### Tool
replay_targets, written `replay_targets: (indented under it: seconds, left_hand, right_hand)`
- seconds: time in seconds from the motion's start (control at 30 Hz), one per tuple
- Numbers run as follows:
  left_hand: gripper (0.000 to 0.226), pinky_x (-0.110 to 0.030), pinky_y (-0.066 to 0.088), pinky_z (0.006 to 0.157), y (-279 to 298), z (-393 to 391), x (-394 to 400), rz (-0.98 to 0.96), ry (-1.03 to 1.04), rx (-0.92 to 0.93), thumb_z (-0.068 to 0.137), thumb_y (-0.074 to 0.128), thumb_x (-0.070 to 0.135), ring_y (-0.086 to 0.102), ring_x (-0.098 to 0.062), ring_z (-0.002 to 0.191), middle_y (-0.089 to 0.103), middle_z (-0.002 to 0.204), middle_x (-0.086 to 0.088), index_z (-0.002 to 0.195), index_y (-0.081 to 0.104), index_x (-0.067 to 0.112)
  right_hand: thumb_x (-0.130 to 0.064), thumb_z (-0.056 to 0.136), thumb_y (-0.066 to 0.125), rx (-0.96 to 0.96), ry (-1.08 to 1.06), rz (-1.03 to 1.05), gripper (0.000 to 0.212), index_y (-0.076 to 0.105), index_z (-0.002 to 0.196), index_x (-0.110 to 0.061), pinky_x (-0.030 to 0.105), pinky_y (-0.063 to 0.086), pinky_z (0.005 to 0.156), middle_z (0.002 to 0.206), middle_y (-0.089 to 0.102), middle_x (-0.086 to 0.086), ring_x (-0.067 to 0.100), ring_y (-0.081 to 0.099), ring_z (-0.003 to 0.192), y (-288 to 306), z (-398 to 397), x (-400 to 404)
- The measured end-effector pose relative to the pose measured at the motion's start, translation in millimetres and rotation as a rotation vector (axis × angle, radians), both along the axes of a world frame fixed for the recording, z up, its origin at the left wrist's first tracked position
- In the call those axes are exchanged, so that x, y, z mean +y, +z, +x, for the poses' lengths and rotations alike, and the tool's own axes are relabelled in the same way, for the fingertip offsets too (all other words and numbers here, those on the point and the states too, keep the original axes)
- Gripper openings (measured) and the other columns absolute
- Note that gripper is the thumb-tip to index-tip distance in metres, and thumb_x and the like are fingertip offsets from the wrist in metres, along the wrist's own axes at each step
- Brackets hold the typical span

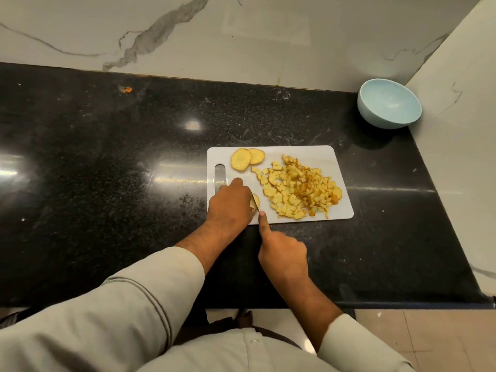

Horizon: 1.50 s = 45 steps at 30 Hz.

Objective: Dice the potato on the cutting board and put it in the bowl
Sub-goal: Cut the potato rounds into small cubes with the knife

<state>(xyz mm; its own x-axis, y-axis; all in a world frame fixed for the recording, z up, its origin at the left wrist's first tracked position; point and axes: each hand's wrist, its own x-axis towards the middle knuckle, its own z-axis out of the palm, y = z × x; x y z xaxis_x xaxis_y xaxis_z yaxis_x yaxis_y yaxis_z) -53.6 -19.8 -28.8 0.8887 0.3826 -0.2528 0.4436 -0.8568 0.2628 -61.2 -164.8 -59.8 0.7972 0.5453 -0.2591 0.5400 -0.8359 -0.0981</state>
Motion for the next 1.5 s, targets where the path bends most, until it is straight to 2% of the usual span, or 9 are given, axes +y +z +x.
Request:
replay_targets:
  seconds: [0.2, 0.3, 0.47, 0.63, 0.73, 0.9, 1.07, 1.23, 1.5]
  left_hand:
    - [0.037, -0.039, 0.046, 0.074, -2.0, -3.1, 0.3, 0.004, -0.015, 0.008, 0.089, 0.062, 0.038, 0.05, -0.027, 0.107, 0.045, 0.114, -0.004, 0.119, 0.06, 0.016]
    - [0.043, -0.038, 0.046, 0.077, -6.7, -7.9, 4.2, -0.048, -0.006, -0.017, 0.09, 0.061, 0.038, 0.047, -0.026, 0.112, 0.044, 0.117, -0.004, 0.128, 0.053, 0.019]
    - [0.073, -0.036, 0.044, 0.091, -10.0, -16.5, 13.2, -0.201, 0.083, -0.078, 0.081, 0.069, 0.048, 0.048, -0.024, 0.119, 0.044, 0.131, -0.003, 0.142, 0.04, 0.019]
    - [0.051, -0.032, 0.043, 0.08, -6.8, -16.9, 13.3, -0.117, 0.07, -0.029, 0.079, 0.073, 0.042, 0.052, -0.024, 0.106, 0.048, 0.116, -0.006, 0.119, 0.059, 0.013]
    - [0.037, -0.031, 0.042, 0.075, -5.4, -16.6, 13.0, -0.145, 0.103, -0.059, 0.08, 0.073, 0.037, 0.055, -0.025, 0.102, 0.049, 0.111, -0.005, 0.107, 0.065, 0.013]
    - [0.029, -0.029, 0.038, 0.071, -2.8, -13.8, 10.2, -0.118, 0.104, -0.075, 0.081, 0.073, 0.033, 0.057, -0.025, 0.098, 0.05, 0.107, -0.004, 0.103, 0.066, 0.015]
    - [0.021, -0.03, 0.039, 0.069, -2.5, -10.0, 8.1, -0.089, 0.102, -0.063, 0.086, 0.066, 0.031, 0.057, -0.027, 0.096, 0.05, 0.106, -0.007, 0.097, 0.065, 0.012]
    - [0.02, -0.032, 0.043, 0.073, -3.0, -8.8, 6.3, -0.049, 0.086, -0.072, 0.09, 0.06, 0.024, 0.055, -0.028, 0.099, 0.048, 0.109, -0.008, 0.103, 0.063, 0.009]
    - [0.02, -0.03, 0.038, 0.066, -1.4, -5.4, 8.3, -0.095, 0.107, -0.067, 0.087, 0.063, 0.024, 0.058, -0.029, 0.092, 0.039, 0.088, -0.002, 0.08, 0.049, 0.012]
  right_hand:
    - [-0.025, 0.099, 0.033, 0.036, 0.027, 0.007, 0.067, -0.006, 0.152, -0.031, 0.031, 0.042, 0.057, 0.089, 0.06, -0.001, 0.019, 0.061, 0.071, 2.9, -26.7, -40.7]
    - [-0.028, 0.1, 0.033, 0.021, -0.007, 0.024, 0.063, -0.003, 0.152, -0.034, 0.031, 0.044, 0.057, 0.08, 0.052, -0.005, 0.016, 0.057, 0.067, 10.6, -27.2, -50.2]
    - [-0.027, 0.1, 0.034, -0.047, -0.039, 0.054, 0.063, 0.0, 0.152, -0.035, 0.03, 0.047, 0.052, 0.071, 0.046, -0.006, 0.016, 0.056, 0.059, 20.7, -15.0, -32.5]
    - [-0.025, 0.098, 0.036, -0.069, -0.023, 0.037, 0.065, 0.002, 0.152, -0.035, 0.029, 0.027, 0.045, 0.065, 0.039, -0.005, 0.017, 0.042, 0.051, 14.0, 1.8, -2.5]
    - [-0.026, 0.097, 0.037, -0.061, 0.01, 0.035, 0.064, 0.005, 0.152, -0.035, 0.03, 0.027, 0.047, 0.067, 0.04, -0.004, 0.021, 0.05, 0.056, 9.7, 5.3, 8.4]
    - [-0.023, 0.096, 0.037, -0.064, 0.027, 0.024, 0.065, 0.007, 0.153, -0.033, 0.029, 0.018, 0.044, 0.07, 0.041, -0.003, 0.02, 0.04, 0.056, 1.7, 11.2, 18.3]
    - [-0.02, 0.094, 0.038, -0.045, 0.043, 0.001, 0.069, 0.005, 0.153, -0.031, 0.03, 0.021, 0.047, 0.07, 0.04, -0.001, 0.021, 0.039, 0.056, -4.5, 13.3, 21.8]
    - [-0.018, 0.092, 0.039, -0.028, 0.061, -0.015, 0.072, 0.003, 0.153, -0.028, 0.03, 0.02, 0.046, 0.065, 0.03, -0.003, 0.02, 0.037, 0.056, -5.7, 17.0, 26.9]
    - [-0.019, 0.094, 0.037, 0.027, -0.019, 0.043, 0.07, 0.003, 0.153, -0.031, 0.031, 0.027, 0.052, 0.073, 0.04, -0.001, 0.021, 0.04, 0.061, -3.1, 14.1, 30.8]
